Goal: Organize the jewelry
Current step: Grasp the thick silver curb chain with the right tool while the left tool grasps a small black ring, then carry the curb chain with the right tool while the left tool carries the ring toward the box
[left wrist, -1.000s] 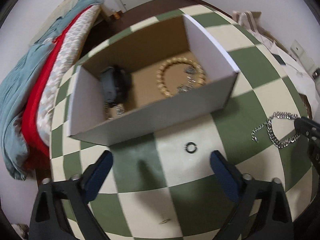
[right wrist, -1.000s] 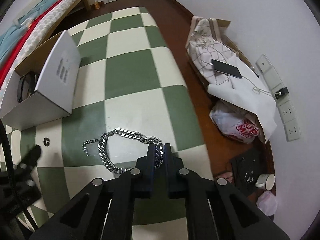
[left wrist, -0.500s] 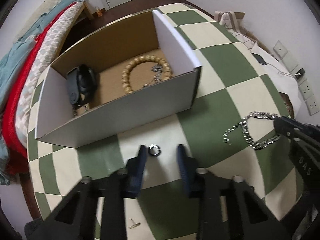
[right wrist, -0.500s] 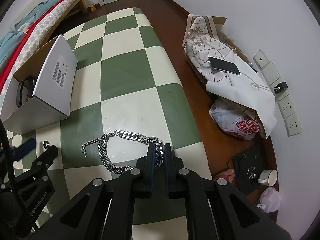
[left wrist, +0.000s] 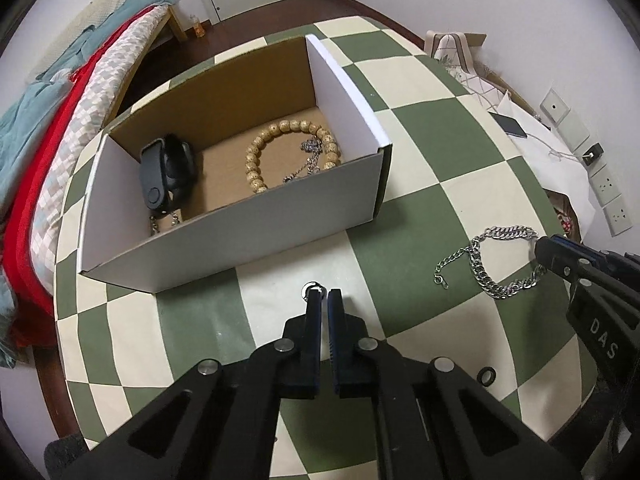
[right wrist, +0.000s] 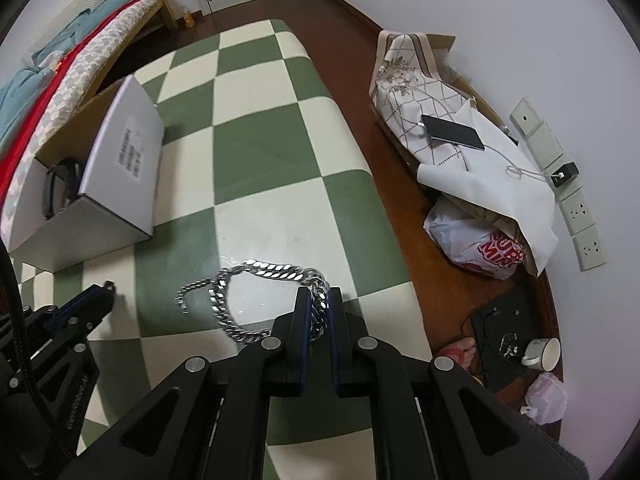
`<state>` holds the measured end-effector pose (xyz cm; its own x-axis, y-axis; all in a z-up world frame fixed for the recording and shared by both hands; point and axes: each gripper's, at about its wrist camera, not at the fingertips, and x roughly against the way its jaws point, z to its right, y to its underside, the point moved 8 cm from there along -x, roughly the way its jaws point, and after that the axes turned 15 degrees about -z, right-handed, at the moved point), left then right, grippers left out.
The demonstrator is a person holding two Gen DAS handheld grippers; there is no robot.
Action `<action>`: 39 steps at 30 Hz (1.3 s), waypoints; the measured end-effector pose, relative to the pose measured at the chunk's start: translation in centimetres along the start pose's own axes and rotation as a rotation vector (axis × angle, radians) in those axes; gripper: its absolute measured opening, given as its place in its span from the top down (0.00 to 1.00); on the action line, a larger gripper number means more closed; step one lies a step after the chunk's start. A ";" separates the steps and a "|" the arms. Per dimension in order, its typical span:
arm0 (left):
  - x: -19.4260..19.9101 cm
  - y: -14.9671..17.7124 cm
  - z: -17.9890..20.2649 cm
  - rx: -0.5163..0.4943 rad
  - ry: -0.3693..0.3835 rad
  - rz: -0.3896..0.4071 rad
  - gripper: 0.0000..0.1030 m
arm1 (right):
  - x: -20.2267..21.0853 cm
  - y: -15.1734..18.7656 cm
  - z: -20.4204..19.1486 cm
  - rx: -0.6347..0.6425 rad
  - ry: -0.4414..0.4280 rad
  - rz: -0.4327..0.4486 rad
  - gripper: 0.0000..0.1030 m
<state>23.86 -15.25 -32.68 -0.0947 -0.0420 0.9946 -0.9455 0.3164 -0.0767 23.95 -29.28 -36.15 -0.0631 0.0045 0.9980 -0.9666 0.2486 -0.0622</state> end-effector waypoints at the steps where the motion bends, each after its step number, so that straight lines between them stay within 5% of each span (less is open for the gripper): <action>1: 0.2 0.1 -0.1 0.003 0.003 0.003 0.99 | 0.5 0.0 -0.2 0.004 -0.006 0.008 0.92; 16: 5.7 3.3 -8.4 0.160 0.076 0.080 0.99 | 7.9 0.6 -1.3 0.029 -0.069 0.122 0.92; 20: 4.5 2.9 -7.6 0.180 0.181 0.049 0.94 | 8.6 0.7 -1.6 0.033 -0.075 0.132 0.92; 21: 3.9 2.6 -7.1 0.183 0.203 0.043 0.85 | 8.4 0.8 -1.6 0.031 -0.075 0.128 0.92; 24: 2.5 1.6 -5.6 0.173 0.174 0.045 0.16 | 7.5 1.0 -1.4 0.017 -0.083 0.107 0.92; 32: -2.1 0.0 -2.1 0.056 -0.003 -0.023 0.21 | 5.5 1.0 -0.9 -0.010 -0.077 0.074 0.92; 35: -1.5 -0.3 -1.6 0.046 0.025 0.013 0.47 | 5.4 0.6 -0.6 -0.015 -0.074 0.076 0.92; 36: -1.3 -0.3 -1.3 0.040 0.050 0.019 0.75 | 5.5 0.5 -0.6 -0.015 -0.072 0.077 0.92; 37: -1.0 -0.3 -1.1 0.030 0.044 0.018 0.90 | 5.5 0.3 -0.5 -0.015 -0.071 0.079 0.92; 39: -0.9 -0.2 -0.9 0.014 0.018 0.017 0.90 | 5.6 0.2 -0.6 -0.015 -0.070 0.082 0.92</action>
<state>24.44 -14.45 -33.47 -0.1051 -0.0195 0.9943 -0.9482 0.3034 -0.0943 23.59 -28.62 -30.57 -0.1596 -0.0424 0.9863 -0.9536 0.2649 -0.1429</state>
